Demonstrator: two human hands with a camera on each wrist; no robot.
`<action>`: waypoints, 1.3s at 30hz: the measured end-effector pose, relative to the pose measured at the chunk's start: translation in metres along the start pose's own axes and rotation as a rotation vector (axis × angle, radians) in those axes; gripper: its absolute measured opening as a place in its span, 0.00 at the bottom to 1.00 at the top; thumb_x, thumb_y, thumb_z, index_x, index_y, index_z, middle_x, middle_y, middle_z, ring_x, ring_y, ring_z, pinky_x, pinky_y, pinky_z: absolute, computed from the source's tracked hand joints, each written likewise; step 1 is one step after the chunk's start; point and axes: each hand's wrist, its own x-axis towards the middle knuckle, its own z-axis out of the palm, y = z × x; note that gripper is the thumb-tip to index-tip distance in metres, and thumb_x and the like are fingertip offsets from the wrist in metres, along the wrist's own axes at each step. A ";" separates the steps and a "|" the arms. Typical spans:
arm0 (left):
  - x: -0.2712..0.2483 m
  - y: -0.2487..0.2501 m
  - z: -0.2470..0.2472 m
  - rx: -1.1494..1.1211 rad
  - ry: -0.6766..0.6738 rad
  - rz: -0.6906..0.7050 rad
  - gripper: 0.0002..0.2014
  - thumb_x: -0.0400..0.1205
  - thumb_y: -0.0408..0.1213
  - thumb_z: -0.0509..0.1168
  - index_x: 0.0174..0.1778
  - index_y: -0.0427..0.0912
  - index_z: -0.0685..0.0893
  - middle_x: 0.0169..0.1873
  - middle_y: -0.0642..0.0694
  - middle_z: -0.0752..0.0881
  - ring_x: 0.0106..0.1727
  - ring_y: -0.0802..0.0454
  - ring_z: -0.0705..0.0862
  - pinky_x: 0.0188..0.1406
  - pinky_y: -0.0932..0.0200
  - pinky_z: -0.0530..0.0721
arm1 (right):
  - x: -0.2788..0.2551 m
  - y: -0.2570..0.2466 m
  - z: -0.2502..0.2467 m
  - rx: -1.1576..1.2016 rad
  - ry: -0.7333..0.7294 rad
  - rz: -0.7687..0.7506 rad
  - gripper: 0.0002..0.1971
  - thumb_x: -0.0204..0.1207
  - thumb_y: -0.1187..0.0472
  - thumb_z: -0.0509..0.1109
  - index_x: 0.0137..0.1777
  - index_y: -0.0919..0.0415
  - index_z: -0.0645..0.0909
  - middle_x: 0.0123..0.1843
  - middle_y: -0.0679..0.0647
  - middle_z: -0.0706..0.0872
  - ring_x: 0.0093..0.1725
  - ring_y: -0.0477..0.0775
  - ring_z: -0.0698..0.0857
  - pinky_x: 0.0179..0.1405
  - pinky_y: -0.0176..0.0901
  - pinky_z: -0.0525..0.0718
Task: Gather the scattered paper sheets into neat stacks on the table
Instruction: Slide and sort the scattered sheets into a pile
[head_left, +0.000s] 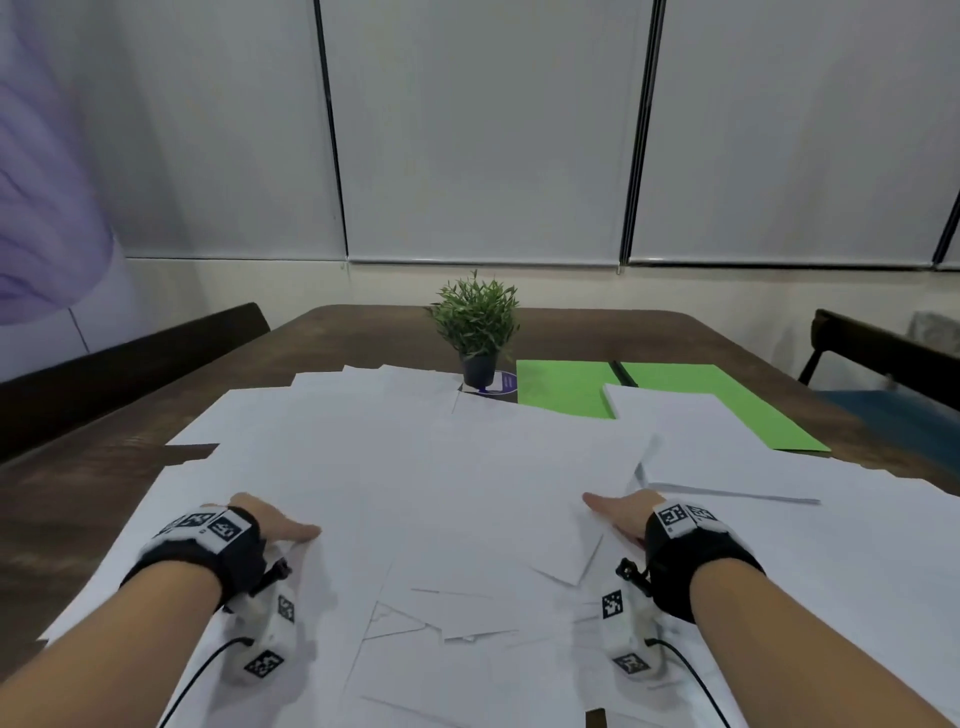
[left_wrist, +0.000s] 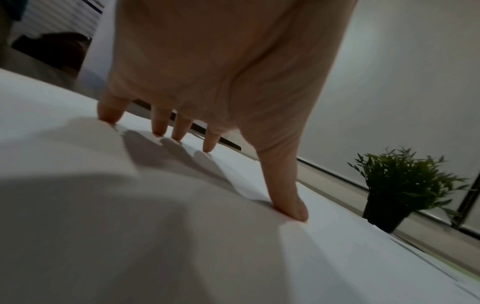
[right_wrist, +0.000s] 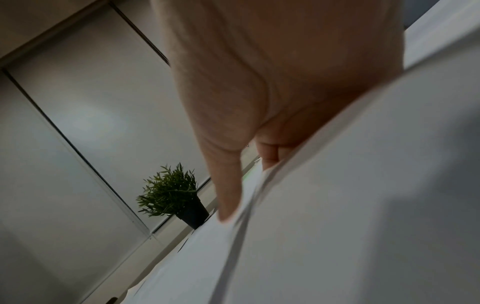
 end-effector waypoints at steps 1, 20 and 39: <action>-0.001 -0.007 -0.002 0.010 0.008 -0.007 0.40 0.75 0.66 0.65 0.74 0.38 0.74 0.73 0.43 0.75 0.74 0.47 0.73 0.70 0.62 0.71 | 0.002 0.001 0.000 0.005 -0.010 -0.005 0.25 0.71 0.34 0.69 0.48 0.58 0.78 0.50 0.56 0.84 0.49 0.57 0.83 0.56 0.42 0.78; 0.012 -0.022 -0.019 0.024 0.021 0.034 0.28 0.77 0.51 0.71 0.68 0.37 0.79 0.65 0.44 0.82 0.65 0.48 0.81 0.61 0.62 0.78 | -0.011 -0.008 -0.004 -0.064 -0.019 0.033 0.33 0.70 0.40 0.76 0.69 0.62 0.78 0.70 0.58 0.81 0.66 0.59 0.81 0.67 0.45 0.77; 0.014 0.020 0.013 -0.092 0.024 0.118 0.30 0.66 0.50 0.80 0.58 0.37 0.81 0.57 0.43 0.86 0.58 0.44 0.83 0.53 0.59 0.81 | 0.001 0.003 -0.003 -0.131 -0.035 -0.028 0.41 0.70 0.34 0.72 0.77 0.59 0.71 0.76 0.54 0.76 0.71 0.57 0.78 0.68 0.43 0.75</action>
